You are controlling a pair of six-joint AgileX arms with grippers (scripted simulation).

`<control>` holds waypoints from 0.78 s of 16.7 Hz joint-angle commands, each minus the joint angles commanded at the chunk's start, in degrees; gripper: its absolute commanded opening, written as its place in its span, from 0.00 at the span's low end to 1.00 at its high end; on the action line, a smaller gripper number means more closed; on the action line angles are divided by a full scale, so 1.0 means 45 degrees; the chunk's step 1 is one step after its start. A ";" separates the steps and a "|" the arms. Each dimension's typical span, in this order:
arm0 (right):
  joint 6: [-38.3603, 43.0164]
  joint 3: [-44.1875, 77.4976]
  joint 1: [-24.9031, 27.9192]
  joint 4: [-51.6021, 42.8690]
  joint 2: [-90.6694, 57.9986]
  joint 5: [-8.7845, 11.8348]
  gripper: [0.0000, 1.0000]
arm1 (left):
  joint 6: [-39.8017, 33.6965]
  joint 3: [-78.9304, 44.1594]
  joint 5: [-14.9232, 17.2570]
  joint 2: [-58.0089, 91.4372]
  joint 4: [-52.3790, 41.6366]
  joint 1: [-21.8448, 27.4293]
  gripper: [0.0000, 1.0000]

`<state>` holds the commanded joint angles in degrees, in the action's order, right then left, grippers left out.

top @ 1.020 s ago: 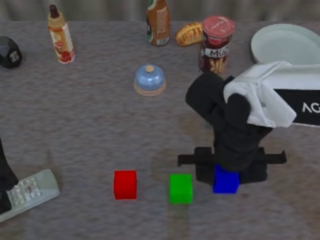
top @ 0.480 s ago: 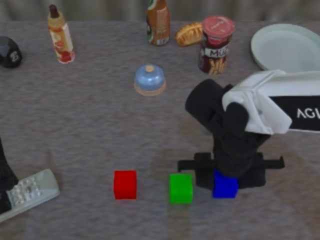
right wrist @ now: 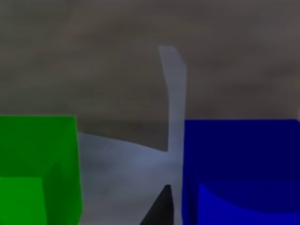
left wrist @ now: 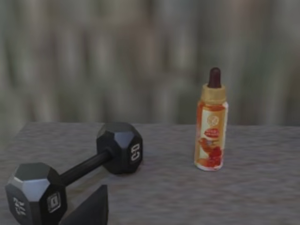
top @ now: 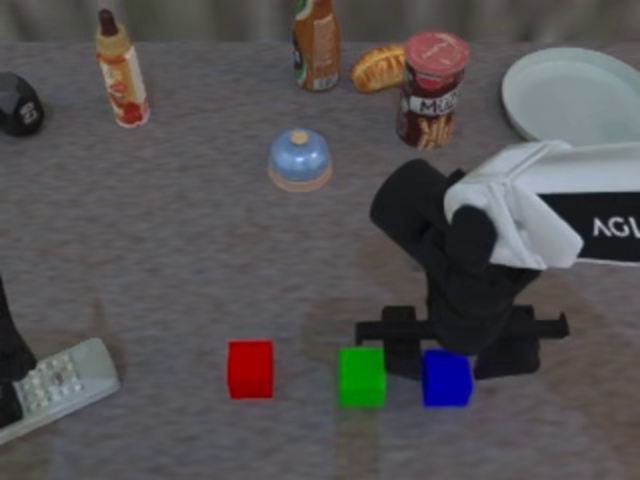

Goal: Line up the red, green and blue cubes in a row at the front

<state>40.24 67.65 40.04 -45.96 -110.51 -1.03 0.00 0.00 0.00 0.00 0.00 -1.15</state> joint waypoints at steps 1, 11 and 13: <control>0.0000 0.0000 0.0000 0.0000 0.0000 0.0000 0.90 | 0.0000 0.0000 0.0000 0.0000 0.0000 0.0000 1.00; 0.0000 0.0003 -0.0010 -0.0003 0.0011 0.0000 1.00 | 0.0000 0.0000 0.0000 0.0000 0.0000 0.0000 1.00; 0.0021 0.0196 0.0013 -0.0222 0.0079 -0.0001 1.00 | 0.0000 0.0000 0.0000 0.0000 0.0000 0.0000 1.00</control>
<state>40.34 68.53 40.10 -46.96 -110.15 -1.03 0.00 0.00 0.00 0.00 0.00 -1.15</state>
